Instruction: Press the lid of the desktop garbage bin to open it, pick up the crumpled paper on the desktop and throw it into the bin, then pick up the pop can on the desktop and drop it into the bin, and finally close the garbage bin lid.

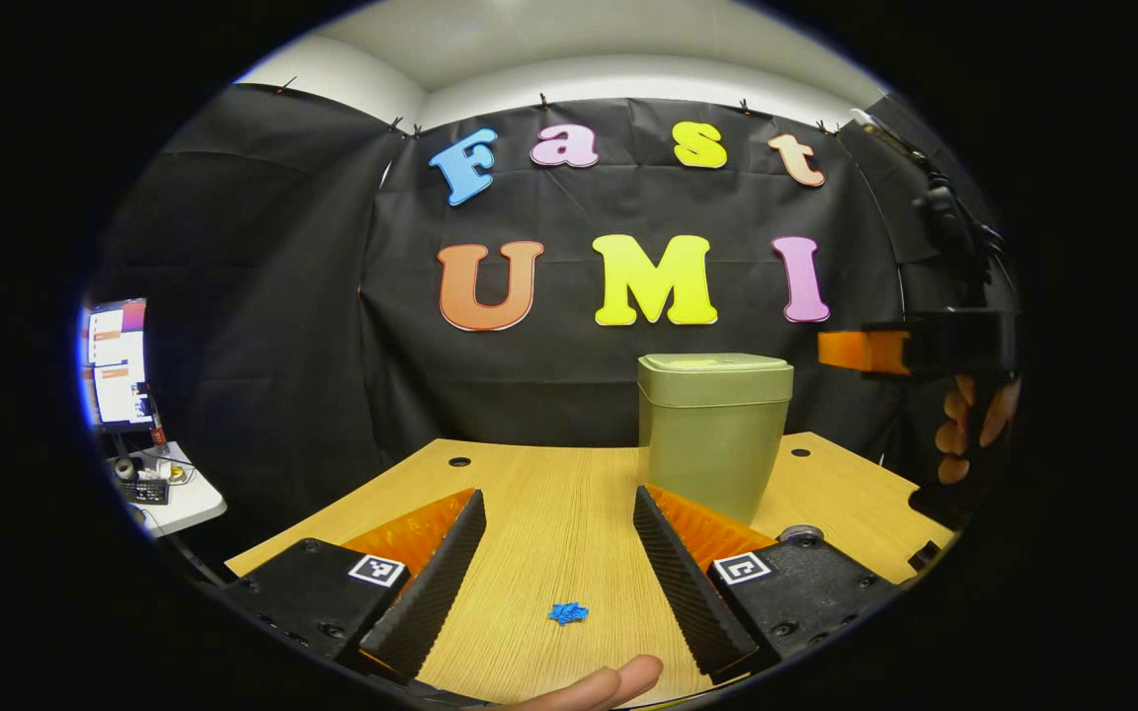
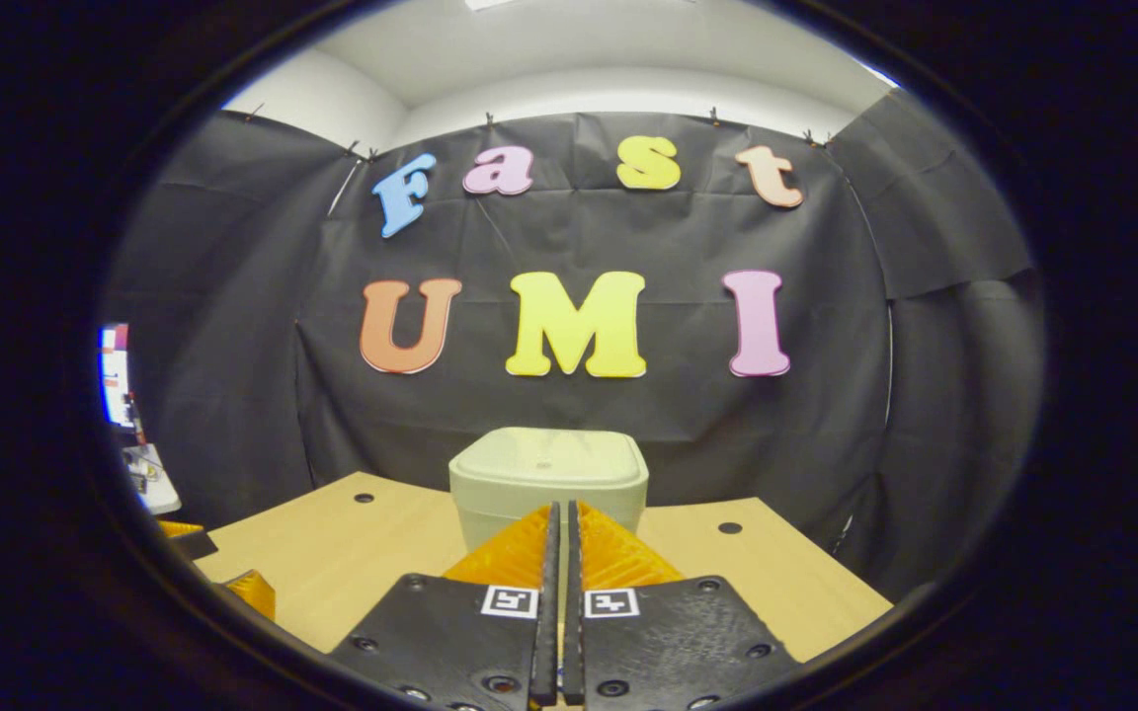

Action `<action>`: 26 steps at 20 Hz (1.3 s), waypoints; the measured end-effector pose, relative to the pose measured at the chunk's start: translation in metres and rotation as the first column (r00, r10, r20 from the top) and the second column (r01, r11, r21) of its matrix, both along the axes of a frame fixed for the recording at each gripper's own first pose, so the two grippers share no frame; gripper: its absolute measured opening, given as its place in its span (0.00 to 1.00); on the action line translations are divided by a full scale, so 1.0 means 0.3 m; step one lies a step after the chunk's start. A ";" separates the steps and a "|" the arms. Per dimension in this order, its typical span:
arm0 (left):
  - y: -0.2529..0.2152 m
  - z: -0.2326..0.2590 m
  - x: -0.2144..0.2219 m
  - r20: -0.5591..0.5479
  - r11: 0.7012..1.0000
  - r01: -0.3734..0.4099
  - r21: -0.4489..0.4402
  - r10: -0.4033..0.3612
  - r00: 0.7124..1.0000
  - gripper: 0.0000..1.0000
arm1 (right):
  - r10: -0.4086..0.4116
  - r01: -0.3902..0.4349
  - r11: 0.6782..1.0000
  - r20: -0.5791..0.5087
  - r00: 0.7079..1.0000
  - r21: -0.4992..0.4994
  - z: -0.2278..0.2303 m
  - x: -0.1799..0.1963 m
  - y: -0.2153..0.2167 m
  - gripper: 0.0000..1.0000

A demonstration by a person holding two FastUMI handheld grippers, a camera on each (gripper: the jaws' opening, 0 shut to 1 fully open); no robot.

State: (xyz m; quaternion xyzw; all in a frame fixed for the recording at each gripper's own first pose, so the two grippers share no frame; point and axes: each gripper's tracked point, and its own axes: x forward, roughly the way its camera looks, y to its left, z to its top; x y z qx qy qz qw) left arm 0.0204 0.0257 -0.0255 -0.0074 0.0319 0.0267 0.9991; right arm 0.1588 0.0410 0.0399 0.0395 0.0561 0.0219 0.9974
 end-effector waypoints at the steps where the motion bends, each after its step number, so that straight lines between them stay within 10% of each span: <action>1: 0.002 0.000 0.000 0.000 1.000 0.002 -0.002 -0.002 1.000 0.97 | 0.016 -0.016 1.000 -0.001 1.000 0.004 0.017 0.035 0.017 0.02; 13: 0.068 -0.005 0.019 -0.009 0.999 -0.020 -0.039 0.020 1.000 0.97 | 0.035 -0.034 0.999 -0.185 0.982 0.010 -0.020 0.417 0.088 0.01; 26: 0.093 -0.022 0.031 -0.030 0.998 -0.030 -0.053 0.029 0.999 0.97 | 0.009 -0.021 0.999 -0.302 0.953 -0.036 -0.120 0.487 0.096 0.00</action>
